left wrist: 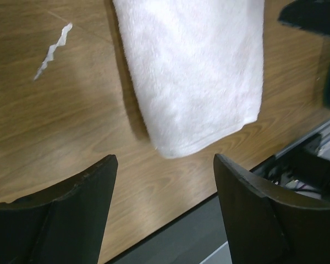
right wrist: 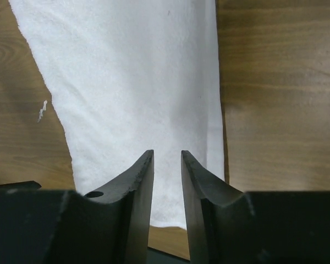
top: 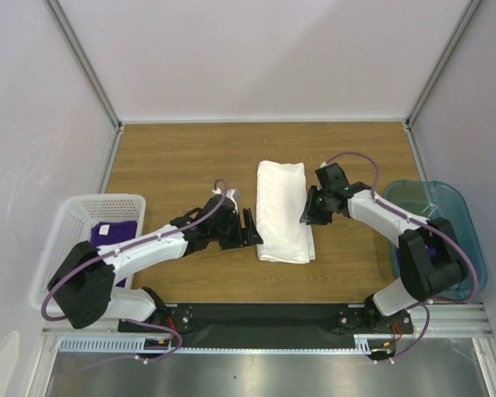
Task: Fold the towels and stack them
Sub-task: Fold the towel
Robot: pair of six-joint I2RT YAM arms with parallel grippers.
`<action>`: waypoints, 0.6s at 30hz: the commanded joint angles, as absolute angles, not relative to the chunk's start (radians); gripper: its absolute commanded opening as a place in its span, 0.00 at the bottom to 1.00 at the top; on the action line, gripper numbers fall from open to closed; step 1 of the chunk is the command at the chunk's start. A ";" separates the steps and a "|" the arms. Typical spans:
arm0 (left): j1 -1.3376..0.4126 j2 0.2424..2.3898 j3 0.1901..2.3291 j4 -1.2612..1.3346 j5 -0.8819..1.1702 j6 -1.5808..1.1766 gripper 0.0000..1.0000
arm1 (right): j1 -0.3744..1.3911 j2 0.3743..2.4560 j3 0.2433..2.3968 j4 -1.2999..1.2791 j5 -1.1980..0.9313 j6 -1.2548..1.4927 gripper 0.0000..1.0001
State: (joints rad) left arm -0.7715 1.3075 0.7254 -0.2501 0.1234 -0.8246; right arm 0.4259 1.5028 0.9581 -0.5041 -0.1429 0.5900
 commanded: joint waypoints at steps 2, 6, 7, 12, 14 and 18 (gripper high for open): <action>-0.765 1.364 0.678 -0.060 0.123 -0.920 0.75 | 0.428 1.554 1.005 -0.384 -0.153 0.574 0.28; -0.778 1.404 0.650 0.043 0.129 -0.933 0.73 | 0.429 1.618 0.989 -0.304 -0.153 0.601 0.24; -0.793 1.413 0.653 0.057 0.120 -0.930 0.73 | 0.430 1.630 0.986 -0.296 -0.152 0.604 0.24; -0.828 1.474 0.666 0.081 0.106 -0.931 0.70 | 0.433 1.658 0.973 -0.293 -0.132 0.611 0.21; -0.831 1.491 0.670 0.080 0.098 -0.933 0.64 | 0.434 1.655 0.957 -0.298 -0.118 0.612 0.20; -0.831 1.529 0.698 0.020 0.054 -0.896 0.45 | 0.433 1.637 0.948 -0.305 -0.097 0.620 0.19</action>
State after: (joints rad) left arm -0.8291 1.5074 0.6559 0.0212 0.0998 -0.9169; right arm 0.4282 1.6608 0.9550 -0.3271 -0.1284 0.6037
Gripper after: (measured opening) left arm 0.488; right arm 0.194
